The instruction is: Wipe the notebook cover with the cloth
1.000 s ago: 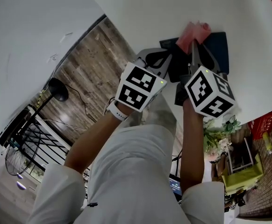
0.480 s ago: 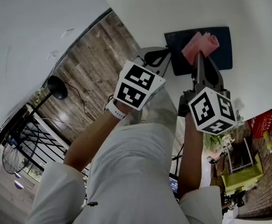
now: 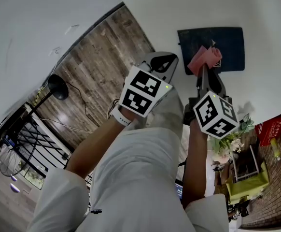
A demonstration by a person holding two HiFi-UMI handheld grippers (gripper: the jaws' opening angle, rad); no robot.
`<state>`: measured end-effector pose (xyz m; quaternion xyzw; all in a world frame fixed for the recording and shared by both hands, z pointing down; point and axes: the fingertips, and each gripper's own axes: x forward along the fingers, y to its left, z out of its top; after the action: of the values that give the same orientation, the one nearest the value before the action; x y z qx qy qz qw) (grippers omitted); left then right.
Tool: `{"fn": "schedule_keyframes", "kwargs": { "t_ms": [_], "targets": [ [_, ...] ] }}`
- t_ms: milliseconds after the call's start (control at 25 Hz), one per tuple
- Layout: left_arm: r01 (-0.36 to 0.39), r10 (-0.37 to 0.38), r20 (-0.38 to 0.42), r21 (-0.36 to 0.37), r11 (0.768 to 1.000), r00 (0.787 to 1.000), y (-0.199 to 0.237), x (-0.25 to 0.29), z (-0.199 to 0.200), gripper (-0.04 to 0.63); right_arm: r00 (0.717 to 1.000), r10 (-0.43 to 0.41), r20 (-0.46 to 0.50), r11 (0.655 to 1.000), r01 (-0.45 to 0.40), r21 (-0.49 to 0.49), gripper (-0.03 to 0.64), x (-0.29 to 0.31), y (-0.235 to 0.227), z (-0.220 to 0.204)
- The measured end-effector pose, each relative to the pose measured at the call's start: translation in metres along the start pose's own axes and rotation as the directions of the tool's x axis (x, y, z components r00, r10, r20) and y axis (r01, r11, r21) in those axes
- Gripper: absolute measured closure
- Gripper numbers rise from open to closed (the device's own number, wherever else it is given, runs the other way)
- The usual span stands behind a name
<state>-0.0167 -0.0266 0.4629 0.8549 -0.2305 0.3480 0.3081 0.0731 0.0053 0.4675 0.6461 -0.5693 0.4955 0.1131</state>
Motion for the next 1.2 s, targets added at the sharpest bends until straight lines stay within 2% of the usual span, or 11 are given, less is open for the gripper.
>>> {"fn": "schedule_keyframes", "kwargs": {
  "t_ms": [200,440,1200],
  "targets": [
    [-0.006,0.006,0.002,0.002,1.000,1.000,0.003,-0.003,-0.004,0.577,1.000,0.007,-0.019,1.000,-0.006,0.016,0.588,-0.003,0.000,-0.019],
    [-0.002,0.002,-0.008,0.011,1.000,1.000,0.004,-0.005,-0.011,0.577,1.000,-0.012,-0.012,1.000,0.012,0.009,0.588,0.004,0.005,-0.020],
    [-0.029,0.029,-0.001,-0.037,0.999,1.000,0.024,-0.006,-0.003,0.577,0.999,0.033,-0.026,0.999,-0.034,-0.025,0.588,0.041,0.034,0.020]
  ]
}}
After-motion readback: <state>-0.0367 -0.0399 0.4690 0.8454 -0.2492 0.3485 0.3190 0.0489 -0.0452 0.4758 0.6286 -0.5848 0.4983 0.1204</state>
